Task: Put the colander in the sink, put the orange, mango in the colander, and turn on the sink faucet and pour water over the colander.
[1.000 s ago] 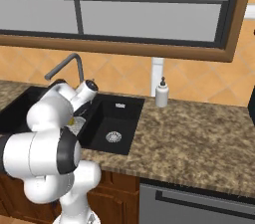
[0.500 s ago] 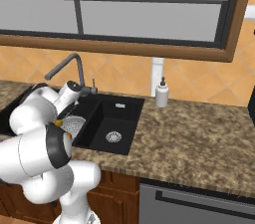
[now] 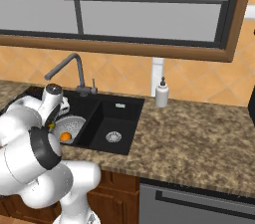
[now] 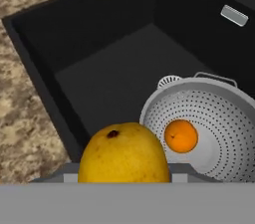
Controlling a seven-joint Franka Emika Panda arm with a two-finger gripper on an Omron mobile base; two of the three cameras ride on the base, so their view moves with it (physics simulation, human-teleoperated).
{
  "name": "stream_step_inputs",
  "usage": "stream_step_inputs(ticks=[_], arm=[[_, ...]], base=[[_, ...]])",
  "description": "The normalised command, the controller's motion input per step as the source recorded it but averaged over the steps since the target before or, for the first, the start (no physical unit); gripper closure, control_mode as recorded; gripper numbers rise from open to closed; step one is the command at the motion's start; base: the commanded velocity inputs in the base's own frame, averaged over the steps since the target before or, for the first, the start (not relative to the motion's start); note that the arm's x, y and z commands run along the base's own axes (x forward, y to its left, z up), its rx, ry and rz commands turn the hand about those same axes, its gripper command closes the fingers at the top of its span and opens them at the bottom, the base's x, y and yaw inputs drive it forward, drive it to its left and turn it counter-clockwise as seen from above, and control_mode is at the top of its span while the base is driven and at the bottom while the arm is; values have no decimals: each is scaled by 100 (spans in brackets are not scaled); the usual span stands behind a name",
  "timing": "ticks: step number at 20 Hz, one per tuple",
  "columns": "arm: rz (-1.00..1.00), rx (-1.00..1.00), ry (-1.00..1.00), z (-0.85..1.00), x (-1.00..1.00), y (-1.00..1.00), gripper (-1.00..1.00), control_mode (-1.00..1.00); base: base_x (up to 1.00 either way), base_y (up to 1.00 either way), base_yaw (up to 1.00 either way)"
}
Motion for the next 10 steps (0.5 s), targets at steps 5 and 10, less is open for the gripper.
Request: stream_step_inputs(ticks=[5,10], arm=[[-37,-7,0,-3,3,17,100,-100],[-15,-3,0,0,8,3,100,-100]], base=[[0,0,0],[0,0,0]])
